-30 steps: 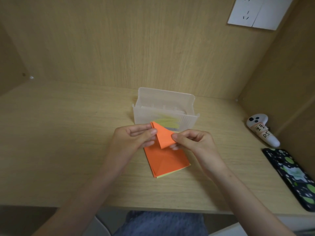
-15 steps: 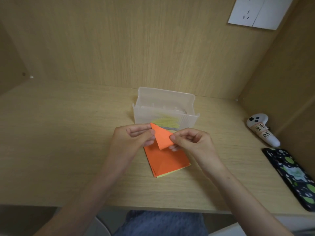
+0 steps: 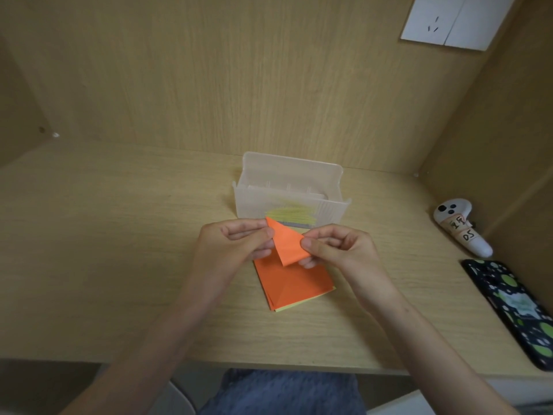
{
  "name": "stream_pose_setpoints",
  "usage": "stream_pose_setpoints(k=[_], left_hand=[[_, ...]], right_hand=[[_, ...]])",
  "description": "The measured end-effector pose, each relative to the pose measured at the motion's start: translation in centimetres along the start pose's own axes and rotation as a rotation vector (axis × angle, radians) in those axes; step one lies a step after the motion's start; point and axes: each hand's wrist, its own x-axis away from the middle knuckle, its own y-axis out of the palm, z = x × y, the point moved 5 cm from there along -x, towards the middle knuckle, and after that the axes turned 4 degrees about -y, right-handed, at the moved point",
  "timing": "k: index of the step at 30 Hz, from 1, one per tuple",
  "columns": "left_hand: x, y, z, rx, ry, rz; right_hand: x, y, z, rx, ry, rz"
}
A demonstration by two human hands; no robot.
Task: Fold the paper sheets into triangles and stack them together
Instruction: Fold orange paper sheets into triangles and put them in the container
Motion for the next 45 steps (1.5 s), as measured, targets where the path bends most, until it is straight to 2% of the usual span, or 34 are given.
stream_pose_setpoints(k=[9,16,24,32,34,39,45], left_hand=[[0.1,0.2,-0.2,-0.015,-0.024,-0.022],[1.0,1.4,-1.1,-0.17,-0.114,-0.185],[0.7,1.5,-0.9,-0.221,-0.059,-0.16],[0.7,1.3,-0.7,-0.247,-0.077,-0.179],[0.7,1.2,-0.7,-0.244,-0.079,-0.18],[0.9,1.2,-0.4,-0.24,-0.057,-0.183],[1.1,1.5,-0.3,-0.282,-0.008,-0.219]], right_hand=[[0.0,0.0,0.0,0.019,-0.01,0.011],[-0.1,-0.2,-0.3,0.028,-0.05,0.043],[-0.1,-0.3,0.0,0.043,-0.045,0.076],[0.0,-0.3,0.0,0.012,-0.017,0.069],[-0.1,-0.1,0.1,-0.011,0.04,0.009],[0.4,0.4,0.8,-0.019,0.257,-0.276],[0.5,0.8,0.9,0.16,0.232,-0.312]])
